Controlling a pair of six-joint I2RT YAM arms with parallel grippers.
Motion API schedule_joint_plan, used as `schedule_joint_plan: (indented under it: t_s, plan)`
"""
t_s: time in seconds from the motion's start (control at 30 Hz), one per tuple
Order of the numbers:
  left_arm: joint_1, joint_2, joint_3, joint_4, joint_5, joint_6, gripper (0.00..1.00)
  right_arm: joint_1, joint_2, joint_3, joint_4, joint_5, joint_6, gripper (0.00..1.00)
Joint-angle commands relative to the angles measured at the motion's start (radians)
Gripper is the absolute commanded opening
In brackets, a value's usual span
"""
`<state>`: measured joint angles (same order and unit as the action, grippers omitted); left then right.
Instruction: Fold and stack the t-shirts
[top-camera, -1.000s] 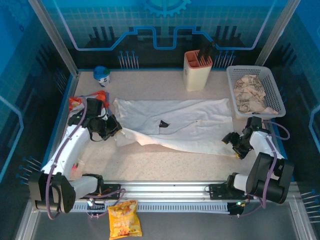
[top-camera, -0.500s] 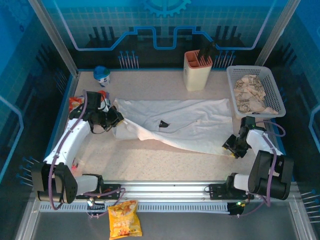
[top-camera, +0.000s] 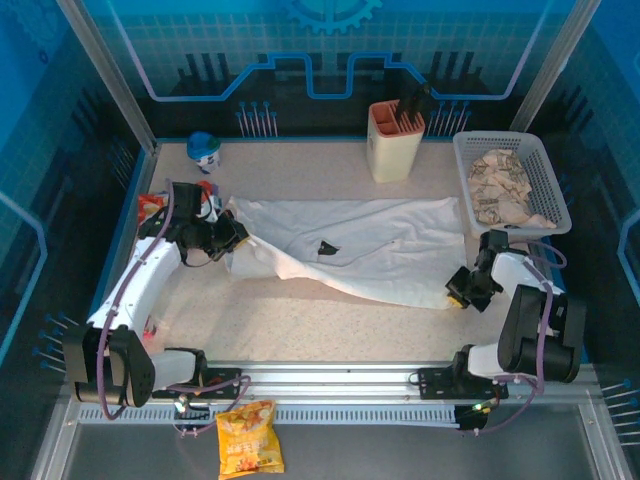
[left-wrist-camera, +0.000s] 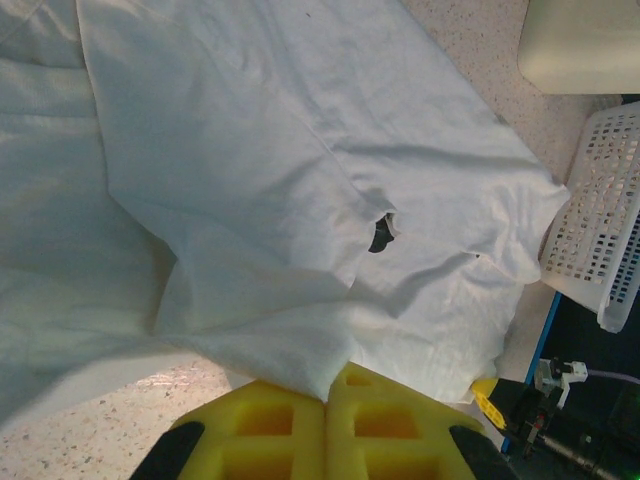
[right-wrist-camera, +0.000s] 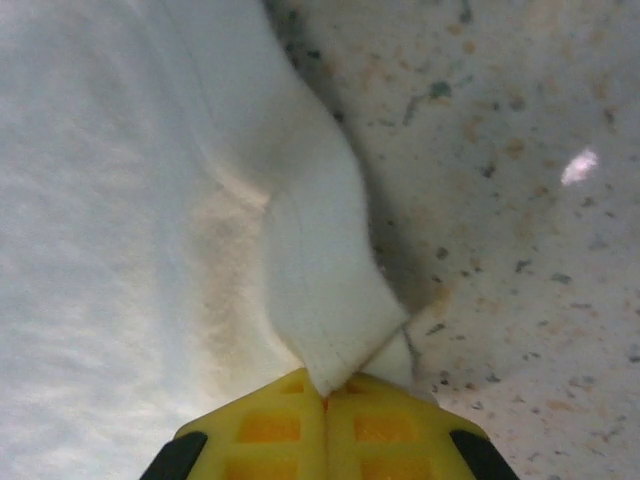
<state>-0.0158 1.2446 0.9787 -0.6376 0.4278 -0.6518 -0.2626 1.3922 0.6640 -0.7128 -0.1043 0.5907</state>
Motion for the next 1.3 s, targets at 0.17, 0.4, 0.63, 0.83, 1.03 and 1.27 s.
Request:
schedule_joint_plan:
  t_s: [0.17,0.4,0.63,0.83,1.03,1.27]
  plan:
    - [0.008,-0.022,-0.008,0.002,0.026,0.014,0.0,0.011,-0.002,0.109,-0.033,-0.021,-0.048,0.0]
    - [0.008,0.019,0.049,-0.022,0.007,0.036,0.0,0.01,0.082,0.268,-0.052,-0.047,-0.094,0.02]
    - [0.013,0.097,0.077,-0.012,-0.012,0.053,0.0,0.021,0.19,0.373,-0.048,-0.128,-0.137,0.35]
    - [0.014,0.13,0.069,-0.005,-0.016,0.063,0.0,0.02,0.068,0.26,-0.002,-0.073,-0.136,0.71]
    - [0.014,0.119,0.052,-0.01,-0.013,0.072,0.0,0.013,0.039,0.181,0.077,-0.006,-0.089,0.57]
    - [0.014,0.085,0.013,0.005,-0.003,0.057,0.0,0.019,0.116,0.209,0.133,0.056,-0.078,0.48]
